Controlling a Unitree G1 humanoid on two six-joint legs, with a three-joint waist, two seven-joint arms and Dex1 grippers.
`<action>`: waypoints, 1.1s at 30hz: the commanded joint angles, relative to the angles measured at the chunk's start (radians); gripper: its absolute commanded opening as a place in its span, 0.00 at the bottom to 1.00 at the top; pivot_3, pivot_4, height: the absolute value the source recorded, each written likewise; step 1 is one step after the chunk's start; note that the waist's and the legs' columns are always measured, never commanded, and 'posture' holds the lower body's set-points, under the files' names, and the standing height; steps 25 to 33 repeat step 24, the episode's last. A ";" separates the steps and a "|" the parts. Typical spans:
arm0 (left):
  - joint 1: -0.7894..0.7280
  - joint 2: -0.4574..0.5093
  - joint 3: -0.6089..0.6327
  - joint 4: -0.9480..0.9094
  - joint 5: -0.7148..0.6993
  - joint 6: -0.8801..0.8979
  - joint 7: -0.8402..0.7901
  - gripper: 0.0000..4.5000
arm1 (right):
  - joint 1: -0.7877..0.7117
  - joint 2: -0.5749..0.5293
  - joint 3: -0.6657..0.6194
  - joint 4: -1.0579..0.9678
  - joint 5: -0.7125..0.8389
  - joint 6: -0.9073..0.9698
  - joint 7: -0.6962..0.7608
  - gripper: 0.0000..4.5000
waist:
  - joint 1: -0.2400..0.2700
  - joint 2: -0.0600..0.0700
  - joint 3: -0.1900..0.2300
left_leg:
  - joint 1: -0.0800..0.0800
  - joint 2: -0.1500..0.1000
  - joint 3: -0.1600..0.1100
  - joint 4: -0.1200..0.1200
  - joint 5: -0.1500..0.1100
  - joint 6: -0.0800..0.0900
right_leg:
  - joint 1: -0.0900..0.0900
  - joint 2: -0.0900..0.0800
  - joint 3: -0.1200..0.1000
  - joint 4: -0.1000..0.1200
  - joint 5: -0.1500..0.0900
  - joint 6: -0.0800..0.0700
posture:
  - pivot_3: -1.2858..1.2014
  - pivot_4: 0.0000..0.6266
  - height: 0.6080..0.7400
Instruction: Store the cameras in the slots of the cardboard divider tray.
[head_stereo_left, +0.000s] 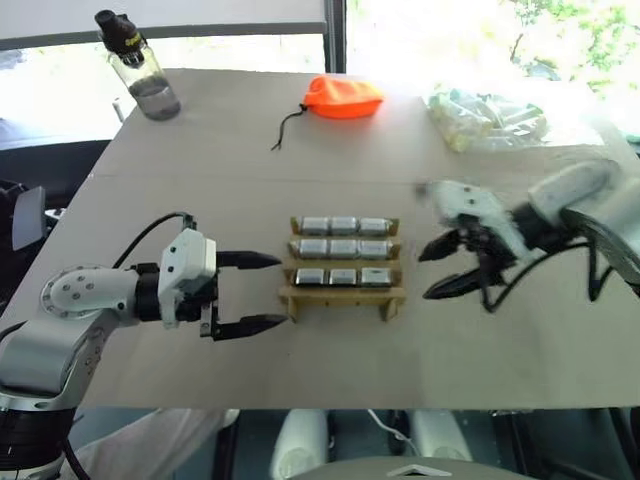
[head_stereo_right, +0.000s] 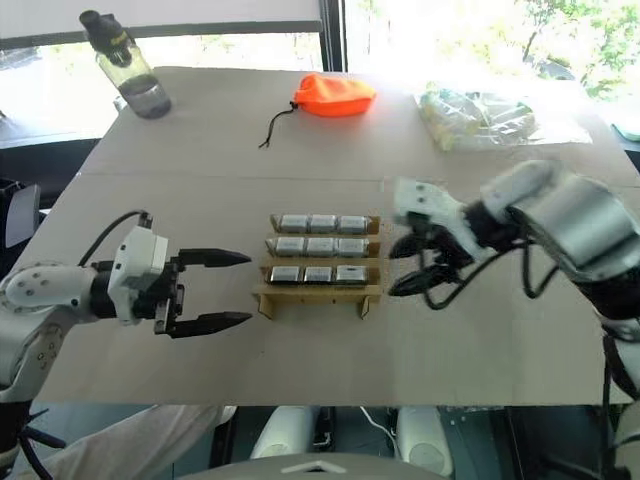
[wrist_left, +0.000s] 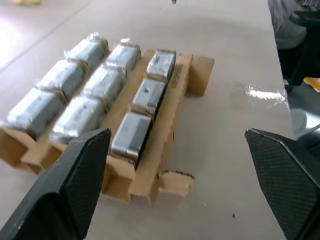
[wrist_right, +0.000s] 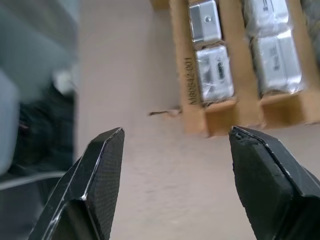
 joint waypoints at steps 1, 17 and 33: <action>-0.024 -0.032 0.009 0.022 0.032 -0.031 0.058 0.99 | 0.165 0.066 -0.289 0.042 0.062 -0.216 -0.020 0.73 | 0.004 0.000 0.000 | 0.000 0.000 0.001 0.001 0.000 0.000 | 0.000 0.000 0.001 0.001 0.000 0.000 | 0.52 0.24 0.89; 0.181 -0.274 0.066 0.145 0.191 -0.250 0.295 0.99 | 0.635 0.237 -0.497 0.616 -0.170 -1.157 0.038 0.73 | 0.007 0.002 -0.002 | 0.020 0.002 0.007 -0.001 -0.001 0.003 | 0.014 0.004 0.009 0.001 -0.001 0.001 | 0.52 0.24 0.89; 0.151 -0.290 0.058 0.258 0.197 -0.364 0.253 0.99 | 0.673 0.251 -0.487 0.670 -0.165 -1.245 0.024 0.73 | 0.009 0.002 -0.002 | 0.020 0.003 0.008 -0.001 -0.001 0.002 | 0.014 0.004 0.010 0.001 -0.001 0.000 | 0.52 0.24 0.89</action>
